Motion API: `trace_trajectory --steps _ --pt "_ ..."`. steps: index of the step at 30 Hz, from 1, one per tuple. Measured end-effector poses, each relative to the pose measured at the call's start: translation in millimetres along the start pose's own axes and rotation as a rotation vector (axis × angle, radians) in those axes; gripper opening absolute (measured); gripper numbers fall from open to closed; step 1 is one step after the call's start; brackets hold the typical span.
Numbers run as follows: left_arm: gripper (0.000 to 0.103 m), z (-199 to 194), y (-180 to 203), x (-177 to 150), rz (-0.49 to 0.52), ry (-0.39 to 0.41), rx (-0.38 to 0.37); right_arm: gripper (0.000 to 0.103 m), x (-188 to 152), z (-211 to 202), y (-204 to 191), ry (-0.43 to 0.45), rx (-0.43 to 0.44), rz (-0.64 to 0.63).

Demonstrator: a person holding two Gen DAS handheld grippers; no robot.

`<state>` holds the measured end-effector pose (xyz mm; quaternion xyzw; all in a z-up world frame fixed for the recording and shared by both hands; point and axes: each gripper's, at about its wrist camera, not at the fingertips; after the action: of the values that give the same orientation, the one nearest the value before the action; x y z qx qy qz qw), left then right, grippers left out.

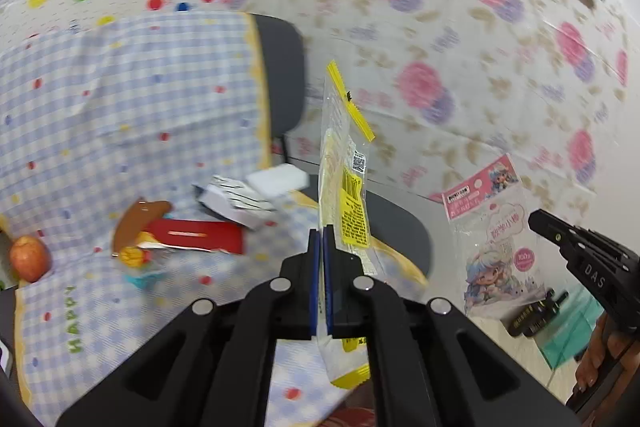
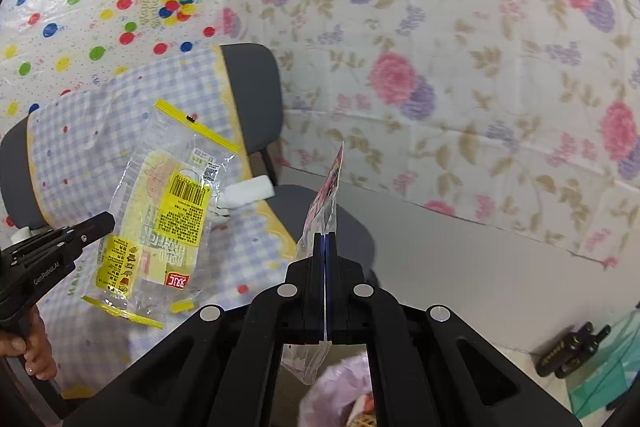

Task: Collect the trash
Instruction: 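Carry both items over the pink wastebasket and open both grippers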

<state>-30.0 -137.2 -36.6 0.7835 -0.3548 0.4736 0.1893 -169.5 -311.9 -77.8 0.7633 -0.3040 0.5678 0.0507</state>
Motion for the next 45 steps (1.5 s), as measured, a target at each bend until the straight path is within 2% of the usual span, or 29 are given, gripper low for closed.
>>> trace_trajectory --steps 10,16,21,30,34,35,37,38,39,45 --pt "0.0 10 95 -30 0.117 -0.037 -0.173 0.001 -44 -47 60 -0.012 -0.159 0.034" --pt "0.0 23 138 -50 0.195 -0.087 -0.243 0.001 -66 -54 87 -0.05 -0.222 0.061" --pt "0.0 44 153 -64 0.22 -0.161 -0.243 0.001 -84 -42 100 -0.105 -0.242 0.081" --pt "0.0 67 161 -71 0.216 -0.211 -0.241 0.002 -89 -19 107 -0.133 -0.242 0.087" --pt "0.002 76 166 -72 0.229 -0.228 -0.247 0.006 -89 -9 110 -0.145 -0.24 0.096" --pt "0.005 78 167 -73 0.227 -0.232 -0.249 0.006 -90 -6 111 -0.15 -0.237 0.097" --pt "0.023 82 166 -73 0.221 -0.24 -0.248 0.006 -91 0 111 -0.16 -0.235 0.1" --pt "0.038 82 165 -73 0.215 -0.239 -0.244 0.006 -92 2 112 -0.167 -0.236 0.101" --pt "0.043 82 163 -72 0.205 -0.234 -0.241 0.006 -92 5 112 -0.173 -0.232 0.107" --pt "0.045 82 140 -65 0.136 -0.223 -0.207 0.012 -93 11 108 -0.181 -0.217 0.103"
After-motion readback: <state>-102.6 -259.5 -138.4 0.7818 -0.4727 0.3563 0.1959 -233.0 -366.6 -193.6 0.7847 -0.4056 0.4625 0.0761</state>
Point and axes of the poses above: each gripper's, at about its wrist camera, not at the fingertips, and z roughly the way its jaws point, y to its right, x to its top, and after that the axes turned 10 degrees about z, right-handed
